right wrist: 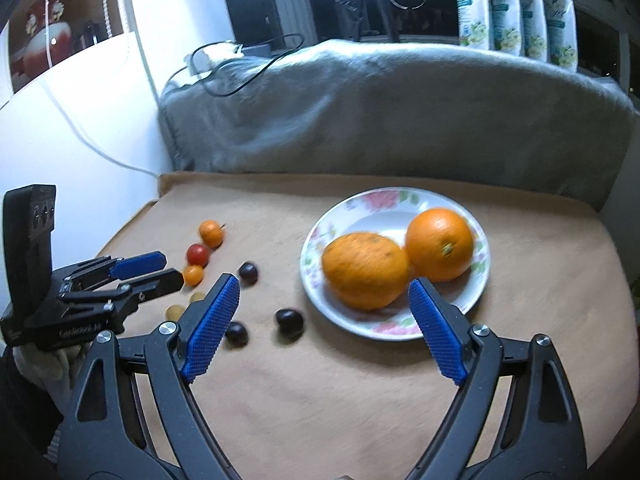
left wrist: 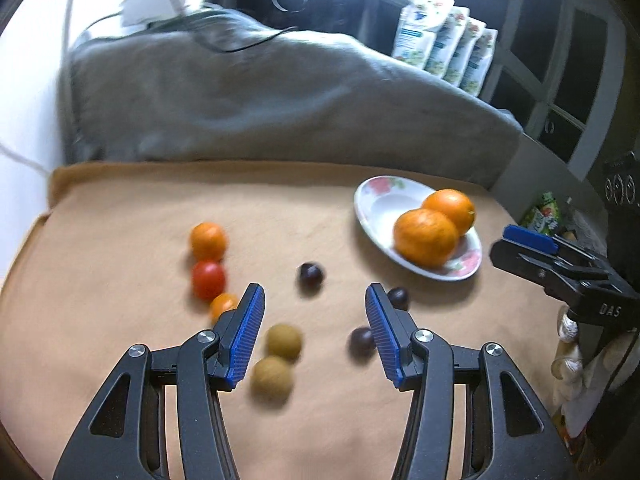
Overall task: Organize fruits
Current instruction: 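Withdraw the right tool and move it toward the dark plums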
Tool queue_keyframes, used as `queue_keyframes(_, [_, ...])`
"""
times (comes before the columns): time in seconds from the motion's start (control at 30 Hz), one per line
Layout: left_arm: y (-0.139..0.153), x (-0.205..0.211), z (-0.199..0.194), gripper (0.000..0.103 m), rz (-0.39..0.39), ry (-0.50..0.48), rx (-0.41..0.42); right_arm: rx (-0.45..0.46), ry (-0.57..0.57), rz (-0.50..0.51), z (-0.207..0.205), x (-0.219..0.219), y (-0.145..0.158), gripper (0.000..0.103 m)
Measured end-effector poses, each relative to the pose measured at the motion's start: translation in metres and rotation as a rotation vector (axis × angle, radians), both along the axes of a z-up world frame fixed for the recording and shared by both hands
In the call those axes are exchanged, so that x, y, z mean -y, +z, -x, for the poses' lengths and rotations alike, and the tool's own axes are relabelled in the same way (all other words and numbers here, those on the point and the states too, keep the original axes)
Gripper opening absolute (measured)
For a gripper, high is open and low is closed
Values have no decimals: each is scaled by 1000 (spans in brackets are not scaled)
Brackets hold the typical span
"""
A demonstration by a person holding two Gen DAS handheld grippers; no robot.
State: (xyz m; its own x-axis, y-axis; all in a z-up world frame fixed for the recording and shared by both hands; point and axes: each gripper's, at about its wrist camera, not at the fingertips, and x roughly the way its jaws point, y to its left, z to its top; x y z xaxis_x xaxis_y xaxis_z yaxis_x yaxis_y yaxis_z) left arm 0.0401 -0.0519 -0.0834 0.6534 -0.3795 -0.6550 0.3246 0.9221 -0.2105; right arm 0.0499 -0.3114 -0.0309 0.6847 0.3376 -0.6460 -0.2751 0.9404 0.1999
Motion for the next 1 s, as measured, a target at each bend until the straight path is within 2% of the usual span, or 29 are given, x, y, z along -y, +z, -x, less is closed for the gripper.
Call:
queue_keyframes(0.23, [-19, -38, 1, 52, 25, 87, -54, -9, 62, 17, 5, -23, -4, 89])
queue_keyframes(0.4, [-23, -55, -8, 51, 58, 110, -79, -24, 94, 17, -1, -34, -7, 89])
queue_keyframes(0.43, [-24, -58, -12, 48, 67, 111, -85, -30, 101, 15, -3, -36, -9, 88])
queue_keyframes(0.53, [-28, -64, -26, 46, 103, 119, -116, -51, 126, 14, -7, -44, -15, 83])
queue_keyframes(0.67, [-35, -72, -45, 42, 143, 127, -158, -75, 161, 23, -9, -55, -25, 82])
queue_keyframes(0.73, [-38, -75, -54, 41, 161, 129, -179, -90, 175, 28, -11, -61, -30, 74])
queue_keyframes(0.8, [-39, -74, -60, 41, 160, 126, -187, -109, 186, 28, -13, -65, -36, 70])
queue_keyframes(1.0, [-41, -65, -74, 41, 137, 111, -203, -134, 214, 33, -19, -77, -48, 69])
